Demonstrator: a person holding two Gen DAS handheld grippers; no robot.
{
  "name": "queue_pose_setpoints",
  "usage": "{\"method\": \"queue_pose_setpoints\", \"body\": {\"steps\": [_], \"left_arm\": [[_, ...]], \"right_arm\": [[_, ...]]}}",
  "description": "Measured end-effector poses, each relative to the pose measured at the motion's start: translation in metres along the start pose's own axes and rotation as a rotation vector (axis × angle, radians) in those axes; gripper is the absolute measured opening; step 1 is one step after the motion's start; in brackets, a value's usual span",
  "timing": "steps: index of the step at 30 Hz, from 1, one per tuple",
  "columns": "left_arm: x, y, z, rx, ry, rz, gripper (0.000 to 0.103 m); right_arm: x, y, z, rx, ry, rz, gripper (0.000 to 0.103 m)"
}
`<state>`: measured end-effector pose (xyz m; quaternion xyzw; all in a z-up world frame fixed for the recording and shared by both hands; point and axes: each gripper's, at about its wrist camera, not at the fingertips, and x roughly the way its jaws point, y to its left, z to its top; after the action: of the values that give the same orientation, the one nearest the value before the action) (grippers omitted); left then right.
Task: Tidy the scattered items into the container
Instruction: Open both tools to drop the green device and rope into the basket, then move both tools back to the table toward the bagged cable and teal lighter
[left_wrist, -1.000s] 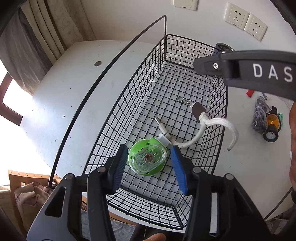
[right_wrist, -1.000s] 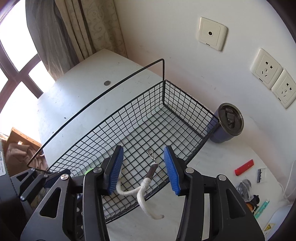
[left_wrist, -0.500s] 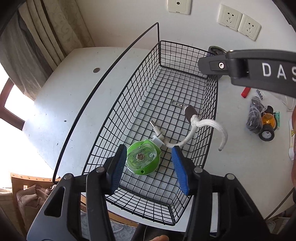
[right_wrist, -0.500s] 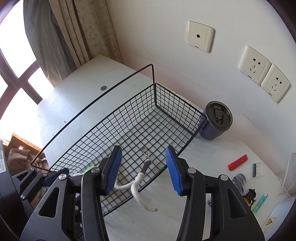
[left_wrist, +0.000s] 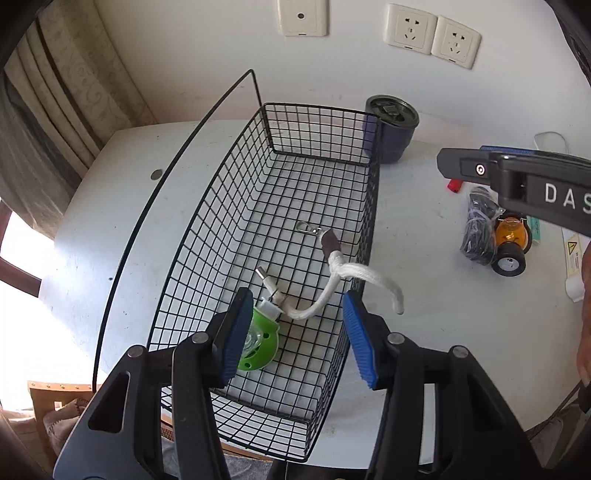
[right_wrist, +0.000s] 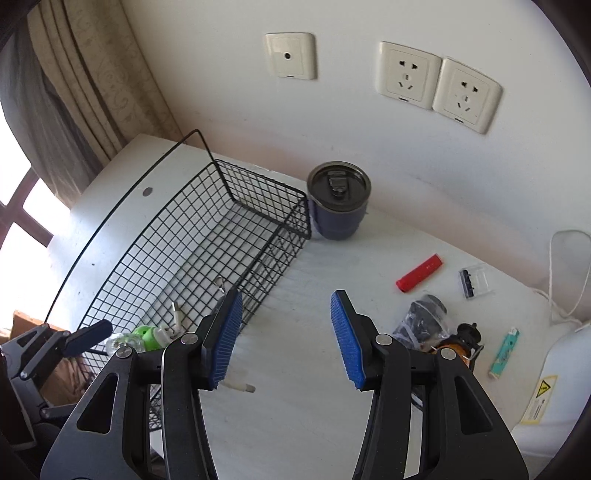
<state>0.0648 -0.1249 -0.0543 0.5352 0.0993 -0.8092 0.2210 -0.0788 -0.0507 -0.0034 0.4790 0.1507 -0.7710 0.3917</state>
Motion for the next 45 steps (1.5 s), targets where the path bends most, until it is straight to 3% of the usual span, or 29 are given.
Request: {"method": "queue_pose_setpoints", "body": {"steps": [13, 24, 45], "left_arm": [[0.003, -0.078, 0.027, 0.201, -0.013, -0.101, 0.046], [0.005, -0.129, 0.034, 0.332, -0.018, -0.152, 0.046], [0.035, -0.174, 0.051, 0.402, 0.023, -0.194, 0.046]], "right_arm": [[-0.036, -0.085, -0.044, 0.242, -0.039, -0.142, 0.050], [-0.059, -0.133, -0.082, 0.365, -0.057, -0.219, 0.050], [-0.064, -0.176, -0.116, 0.499, -0.025, -0.284, 0.050]]}}
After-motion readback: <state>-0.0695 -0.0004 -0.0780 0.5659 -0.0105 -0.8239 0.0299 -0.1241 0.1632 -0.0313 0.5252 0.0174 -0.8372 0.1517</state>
